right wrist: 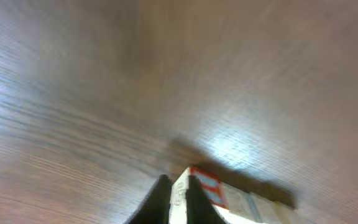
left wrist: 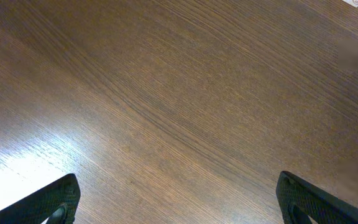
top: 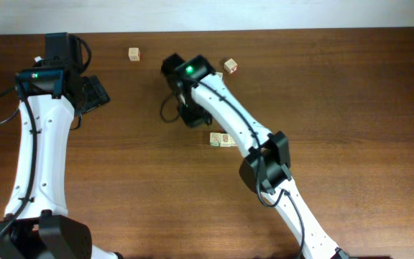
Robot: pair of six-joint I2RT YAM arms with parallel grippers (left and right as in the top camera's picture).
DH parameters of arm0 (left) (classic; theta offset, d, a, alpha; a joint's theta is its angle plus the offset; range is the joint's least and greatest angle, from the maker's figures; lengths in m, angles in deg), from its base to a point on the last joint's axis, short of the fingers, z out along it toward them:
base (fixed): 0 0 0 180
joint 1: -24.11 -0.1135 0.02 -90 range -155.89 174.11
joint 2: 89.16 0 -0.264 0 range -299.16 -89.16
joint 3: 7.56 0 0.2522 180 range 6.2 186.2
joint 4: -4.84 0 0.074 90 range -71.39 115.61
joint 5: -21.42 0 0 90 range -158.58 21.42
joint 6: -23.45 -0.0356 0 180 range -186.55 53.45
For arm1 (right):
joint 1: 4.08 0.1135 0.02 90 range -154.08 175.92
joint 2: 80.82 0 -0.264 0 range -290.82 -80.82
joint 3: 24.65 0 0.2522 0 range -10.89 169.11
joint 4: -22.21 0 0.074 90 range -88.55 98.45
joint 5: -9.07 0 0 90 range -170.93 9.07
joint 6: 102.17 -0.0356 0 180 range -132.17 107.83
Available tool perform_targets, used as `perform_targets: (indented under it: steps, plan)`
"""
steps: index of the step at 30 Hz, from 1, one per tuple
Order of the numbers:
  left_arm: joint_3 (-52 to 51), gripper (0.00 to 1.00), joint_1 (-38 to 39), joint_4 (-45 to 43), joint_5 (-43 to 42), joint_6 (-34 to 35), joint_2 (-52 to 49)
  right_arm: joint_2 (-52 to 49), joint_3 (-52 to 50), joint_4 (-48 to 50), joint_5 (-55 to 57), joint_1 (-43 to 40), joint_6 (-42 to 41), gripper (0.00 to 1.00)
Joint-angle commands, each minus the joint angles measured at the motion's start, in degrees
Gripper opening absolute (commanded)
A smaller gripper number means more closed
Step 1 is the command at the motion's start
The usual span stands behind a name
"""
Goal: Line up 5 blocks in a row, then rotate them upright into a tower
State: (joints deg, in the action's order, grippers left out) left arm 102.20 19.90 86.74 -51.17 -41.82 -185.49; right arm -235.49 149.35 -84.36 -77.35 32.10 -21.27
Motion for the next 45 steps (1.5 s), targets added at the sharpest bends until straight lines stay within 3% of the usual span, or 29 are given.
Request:
perform_targets:
  steps: [1,4,8,11,15,22,29,34,39,45]
  plan:
    - [0.8,0.99,0.2,0.1,0.8,0.7,-0.1,1.3,7.7,1.3,-0.5,-3.9,-3.6,0.24]
    - [0.8,0.99,0.2,0.1,0.8,0.7,-0.1,1.3,8.8,7.7,-2.0,-6.5,-4.1,0.44]
    - [0.8,0.99,0.2,0.1,0.8,0.7,-0.1,0.2,6.3,16.4,-3.1,-8.2,-4.9,0.57]
    - [0.8,0.99,0.2,0.1,0.8,0.7,-0.1,-0.7,3.2,22.3,-2.6,-8.5,-4.9,0.61]
    - [0.8,0.99,0.2,0.1,0.8,0.7,-0.1,-1.4,-2.0,29.7,0.7,-9.3,-5.0,0.62]
    - [0.8,0.99,0.2,0.1,0.8,0.7,-0.1,-1.4,-6.4,33.8,6.1,-13.3,-15.6,0.61]
    - [0.8,0.99,0.2,0.1,0.8,0.7,-0.1,-1.5,-10.1,43.5,3.4,-16.8,-6.9,0.63]
    - [0.8,0.99,0.2,0.1,0.8,0.7,-0.1,-1.7,-16.1,50.2,2.8,-18.6,-5.8,0.66]
    - [0.8,0.99,0.2,0.1,0.8,0.7,-0.1,-1.7,-18.3,51.7,1.1,-19.0,-3.1,0.58]
    - [0.8,0.99,0.2,0.1,0.8,0.7,-0.1,-1.7,-18.3,50.8,1.1,-18.9,-3.1,0.27]
